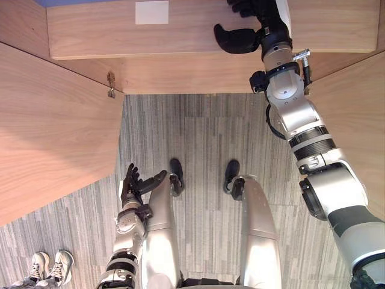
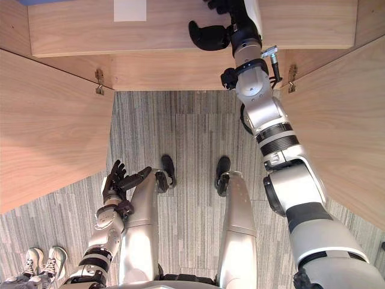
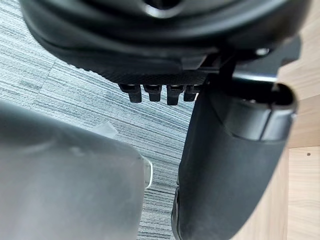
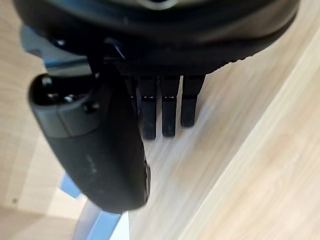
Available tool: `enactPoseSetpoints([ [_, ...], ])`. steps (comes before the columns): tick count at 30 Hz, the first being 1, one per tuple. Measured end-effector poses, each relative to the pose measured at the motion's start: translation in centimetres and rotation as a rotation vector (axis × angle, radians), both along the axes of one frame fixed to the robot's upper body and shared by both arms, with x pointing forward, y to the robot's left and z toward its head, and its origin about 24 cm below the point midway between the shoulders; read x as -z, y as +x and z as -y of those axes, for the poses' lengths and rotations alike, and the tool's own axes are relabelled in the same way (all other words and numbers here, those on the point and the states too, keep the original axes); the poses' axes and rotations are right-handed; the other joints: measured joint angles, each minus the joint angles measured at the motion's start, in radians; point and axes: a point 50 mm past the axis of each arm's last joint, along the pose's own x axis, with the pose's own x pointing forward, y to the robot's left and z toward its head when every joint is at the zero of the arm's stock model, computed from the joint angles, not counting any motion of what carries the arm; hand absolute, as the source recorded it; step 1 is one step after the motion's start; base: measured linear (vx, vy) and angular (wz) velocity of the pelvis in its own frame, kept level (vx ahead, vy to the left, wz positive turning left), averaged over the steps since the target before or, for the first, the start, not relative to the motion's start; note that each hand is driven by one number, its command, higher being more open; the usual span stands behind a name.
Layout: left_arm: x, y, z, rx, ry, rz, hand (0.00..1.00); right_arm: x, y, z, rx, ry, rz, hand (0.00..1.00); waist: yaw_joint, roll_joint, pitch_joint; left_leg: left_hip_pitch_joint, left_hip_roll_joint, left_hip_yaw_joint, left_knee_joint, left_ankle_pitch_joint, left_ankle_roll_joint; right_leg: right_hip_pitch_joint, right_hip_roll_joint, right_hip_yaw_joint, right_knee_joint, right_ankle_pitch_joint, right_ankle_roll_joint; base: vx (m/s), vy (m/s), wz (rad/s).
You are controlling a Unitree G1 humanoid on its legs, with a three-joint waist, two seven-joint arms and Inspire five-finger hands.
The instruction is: Walk over to the cabinet, pick up the folder, carry it to the office cabinet, place the folder inside the office cabinet, then close the office cabinet door
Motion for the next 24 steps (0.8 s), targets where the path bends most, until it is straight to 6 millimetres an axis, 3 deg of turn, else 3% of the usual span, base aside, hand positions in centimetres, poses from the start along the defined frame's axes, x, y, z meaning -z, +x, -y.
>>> enactPoseSetpoints([
  [7, 0.0, 0.1, 0.0, 0.009, -0.008, 0.003, 1.0, 0.4, 0.4, 1.0, -0.097, 0.26, -0.074, 0.0, 0.0, -0.001, 0.0, 0.001, -0.002, 0.001, -0.009, 0.0, 0.0, 0.001, 0.0, -0.002, -0.009, 0.0, 0.0, 0.0, 0.0, 0.0],
  [13, 0.1, 0.1, -0.3, -0.014, -0.018, -0.004, 1.0, -0.1, 1.1, -0.2, -0.119, 0.426, -0.104, 0.0, -0.014, -0.001, -0.001, 0.002, -0.001, 0.002, -0.016, 0.002, 0.0, 0.003, 0.001, -0.003, -0.021, 0.005, 0.002, -0.03, -0.006, -0.01],
  [19, -0.1, 0.6, -0.3, -0.035, -0.02, -0.002, 1.0, -1.6, 1.7, -1.5, -0.048, 0.435, -0.122, 0.0, -0.019, -0.002, -0.001, 0.002, -0.007, 0.002, -0.04, 0.02, 0.0, 0.004, 0.0, -0.005, -0.041, 0.019, 0.002, -0.05, -0.01, 0.02],
  [24, -0.3, 0.8, 0.1, -0.049, -0.023, 0.003, 1.0, -2.9, 1.8, -1.1, 0.027, 0.391, -0.111, 0.0, -0.019, -0.002, -0.001, 0.001, -0.032, -0.005, -0.075, 0.048, -0.001, 0.002, -0.022, -0.018, -0.045, 0.021, 0.001, -0.05, -0.025, 0.17],
])
